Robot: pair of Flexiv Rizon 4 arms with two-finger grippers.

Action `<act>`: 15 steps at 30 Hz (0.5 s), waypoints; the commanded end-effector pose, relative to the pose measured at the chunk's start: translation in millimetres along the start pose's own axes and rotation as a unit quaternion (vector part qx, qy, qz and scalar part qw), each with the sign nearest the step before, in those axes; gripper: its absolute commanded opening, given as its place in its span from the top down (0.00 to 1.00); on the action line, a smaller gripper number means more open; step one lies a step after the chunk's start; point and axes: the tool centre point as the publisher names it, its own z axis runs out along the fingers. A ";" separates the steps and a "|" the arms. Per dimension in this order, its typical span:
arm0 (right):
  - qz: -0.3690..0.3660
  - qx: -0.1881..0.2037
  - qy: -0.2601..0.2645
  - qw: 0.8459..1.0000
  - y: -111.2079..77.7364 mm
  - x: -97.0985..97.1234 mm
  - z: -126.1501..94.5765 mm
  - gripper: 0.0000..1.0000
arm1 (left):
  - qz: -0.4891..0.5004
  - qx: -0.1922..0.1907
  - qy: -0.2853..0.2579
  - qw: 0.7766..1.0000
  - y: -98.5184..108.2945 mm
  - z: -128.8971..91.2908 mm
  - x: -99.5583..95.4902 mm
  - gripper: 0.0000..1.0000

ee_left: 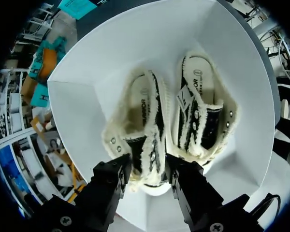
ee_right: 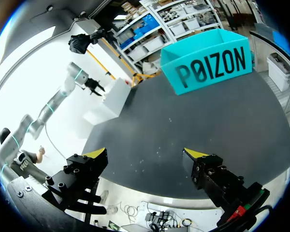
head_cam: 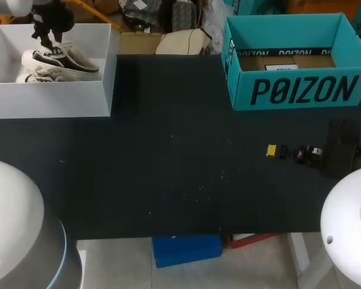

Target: Take the shoe out of the shoebox, open the shoe tongue, remove and reinsert the insole, then place the shoe into the shoebox

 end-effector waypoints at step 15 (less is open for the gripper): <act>0.002 0.006 0.002 1.000 2.1 -1.1 -0.7 0.00 | 0.009 0.018 0.088 0.996 -9.8 32.1 5.5 0.62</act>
